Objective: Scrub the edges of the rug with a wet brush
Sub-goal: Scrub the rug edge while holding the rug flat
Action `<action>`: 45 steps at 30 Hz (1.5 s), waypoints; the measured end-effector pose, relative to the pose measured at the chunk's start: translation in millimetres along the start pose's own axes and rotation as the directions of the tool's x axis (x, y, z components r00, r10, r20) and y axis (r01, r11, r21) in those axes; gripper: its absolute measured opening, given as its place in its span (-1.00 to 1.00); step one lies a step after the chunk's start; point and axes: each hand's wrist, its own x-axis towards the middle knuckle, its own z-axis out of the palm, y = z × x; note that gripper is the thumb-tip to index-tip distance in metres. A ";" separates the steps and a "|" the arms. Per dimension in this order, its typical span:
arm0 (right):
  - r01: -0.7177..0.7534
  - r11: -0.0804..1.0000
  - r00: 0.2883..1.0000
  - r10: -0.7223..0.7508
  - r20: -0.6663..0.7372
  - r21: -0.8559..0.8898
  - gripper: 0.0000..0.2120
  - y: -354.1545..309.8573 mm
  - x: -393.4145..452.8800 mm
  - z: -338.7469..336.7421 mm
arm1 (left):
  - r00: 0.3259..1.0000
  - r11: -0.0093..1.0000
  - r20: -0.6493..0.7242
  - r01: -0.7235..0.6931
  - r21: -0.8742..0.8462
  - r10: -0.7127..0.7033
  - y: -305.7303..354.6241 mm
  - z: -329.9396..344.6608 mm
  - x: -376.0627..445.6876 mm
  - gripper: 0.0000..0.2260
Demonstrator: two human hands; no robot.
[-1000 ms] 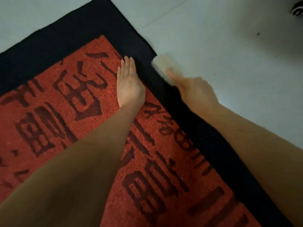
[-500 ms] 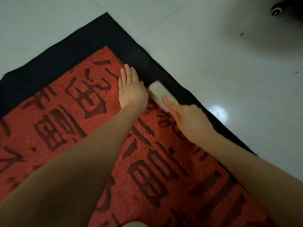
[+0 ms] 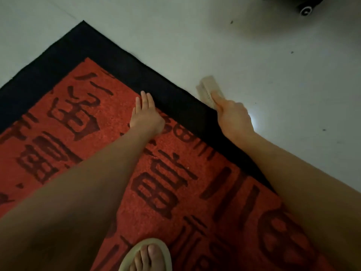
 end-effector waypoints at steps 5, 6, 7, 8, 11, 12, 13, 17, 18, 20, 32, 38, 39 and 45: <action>0.370 0.904 0.907 -0.300 0.296 -0.215 -0.41 -7.0 -45.3 17.6 | 0.999 0.998 -0.009 0.053 -0.014 -0.054 5.2 -5.3 -3.2 -0.44; 0.289 0.929 0.944 -0.236 0.229 -0.231 -0.41 4.5 -37.0 12.7 | 0.998 0.998 -0.012 0.062 -0.030 -0.063 7.7 -6.2 -4.9 -0.43; 0.108 0.979 0.988 -0.086 0.130 -0.173 -0.42 14.2 -24.6 2.6 | 0.997 0.996 -0.008 0.080 -0.029 -0.080 10.5 -7.5 -8.9 -0.42; -0.049 0.996 0.997 0.053 0.053 -0.072 -0.44 17.8 -15.3 -5.2 | 0.996 0.995 -0.004 0.094 -0.020 -0.094 12.0 -8.3 -10.1 -0.42; -0.035 0.999 0.999 0.036 0.035 -0.013 -0.43 -5.8 -29.5 0.3 | 0.991 0.991 0.041 0.126 -0.040 -0.124 18.4 -10.2 -8.5 -0.41; 0.100 0.990 0.989 -0.089 0.115 -0.096 -0.42 -18.6 -41.2 13.3 | 0.992 0.992 0.026 0.122 -0.035 -0.121 19.0 -9.9 -7.4 -0.41; 0.204 0.968 0.965 -0.172 0.199 -0.149 -0.41 -26.3 -51.4 21.1 | 0.993 0.992 0.012 0.120 -0.027 -0.120 19.3 -8.6 -7.3 -0.41; -0.073 0.997 0.997 0.073 -0.005 -0.039 -0.45 -5.5 -22.8 9.7 | 0.996 0.996 0.015 0.083 -0.027 -0.083 11.0 -8.6 -6.6 -0.43; -0.153 0.988 0.987 0.154 -0.048 0.026 -0.47 -6.0 -19.9 5.5 | 0.997 0.997 0.030 0.075 -0.032 -0.074 8.8 -9.6 -7.1 -0.43; -0.075 0.997 0.997 0.075 -0.027 -0.005 -0.47 -18.7 -28.3 3.0 | 0.998 0.998 0.035 0.056 -0.031 -0.055 6.8 -10.8 -8.8 -0.44; 0.296 0.937 0.948 -0.264 0.177 -0.187 -0.36 -104.5 -16.9 32.9 | 0.977 0.983 -0.121 0.164 -0.078 -0.173 -42.3 -18.7 4.9 -0.41; 0.311 0.927 0.940 -0.267 0.213 -0.209 -0.32 -137.2 59.9 57.1 | 0.952 0.969 -0.220 0.179 -0.171 -0.214 -95.2 -36.3 45.3 -0.44; 0.302 0.934 0.943 -0.265 0.199 -0.190 -0.35 -145.4 79.3 58.1 | 0.952 0.972 -0.225 0.175 -0.158 -0.208 -102.3 -38.8 53.3 -0.44; 0.268 0.926 0.935 -0.183 0.305 -0.266 -0.36 -130.1 28.1 36.0 | 0.957 0.968 -0.176 0.209 -0.137 -0.232 -101.5 -48.2 73.0 -0.43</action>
